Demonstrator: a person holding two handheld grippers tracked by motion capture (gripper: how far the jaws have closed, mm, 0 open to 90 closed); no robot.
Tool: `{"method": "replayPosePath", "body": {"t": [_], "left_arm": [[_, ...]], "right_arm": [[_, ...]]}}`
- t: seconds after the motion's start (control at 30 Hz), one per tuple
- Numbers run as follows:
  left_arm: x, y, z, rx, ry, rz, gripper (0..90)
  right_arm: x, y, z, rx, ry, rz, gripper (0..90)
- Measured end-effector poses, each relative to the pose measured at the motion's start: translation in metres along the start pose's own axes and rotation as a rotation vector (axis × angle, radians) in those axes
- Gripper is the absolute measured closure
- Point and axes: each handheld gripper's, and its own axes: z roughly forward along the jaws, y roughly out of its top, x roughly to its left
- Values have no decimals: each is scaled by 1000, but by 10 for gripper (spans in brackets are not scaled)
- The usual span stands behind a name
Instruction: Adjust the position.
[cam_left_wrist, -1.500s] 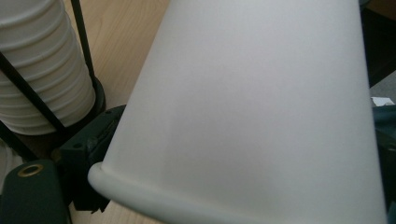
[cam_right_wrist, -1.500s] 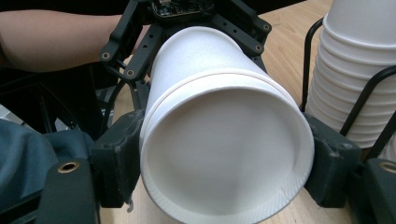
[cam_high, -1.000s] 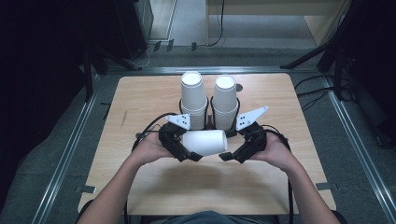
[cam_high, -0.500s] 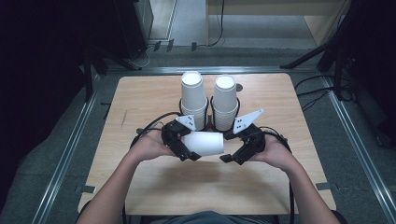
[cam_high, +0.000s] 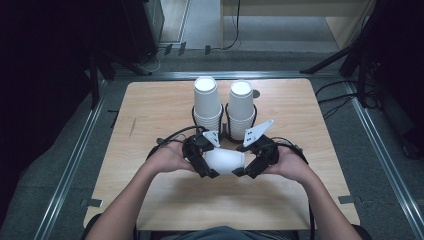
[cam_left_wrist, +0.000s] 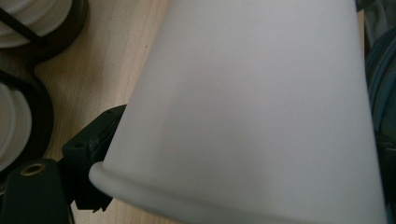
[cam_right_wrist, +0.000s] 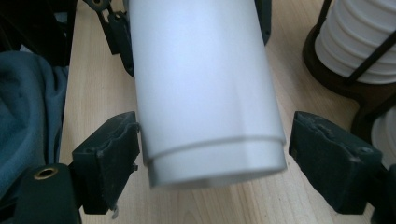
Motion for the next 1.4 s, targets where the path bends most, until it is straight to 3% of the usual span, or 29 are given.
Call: {"method": "replayPosePath", "body": {"t": [0.43, 0.6, 0.7, 0.8, 0.9, 1.07, 1.33, 1.4], "left_arm": [[-4, 6, 10, 30, 3, 10, 97], [-3, 5, 7, 19, -19, -2, 96], [-3, 5, 5, 5, -12, 8, 89], [-5, 3, 1, -36, 8, 27, 76], [-4, 1, -1, -62, 9, 4, 0], [-3, -1, -7, -119, 46, -16, 0], [1, -8, -21, -249, 10, -66, 0], [1, -9, -22, -258, 8, -70, 0]], "right_arm": [[6, 9, 22, 79, 5, -61, 208], [7, 10, 21, 69, 5, -66, 215], [8, 11, 19, 60, 2, -74, 217], [8, 11, 16, 45, -2, -79, 216], [8, 11, 11, 17, 0, -77, 214], [4, 8, 2, -20, -9, -56, 212], [-1, 4, -13, -98, -10, -26, 210], [-1, 4, -15, -103, -9, -23, 210]]}}
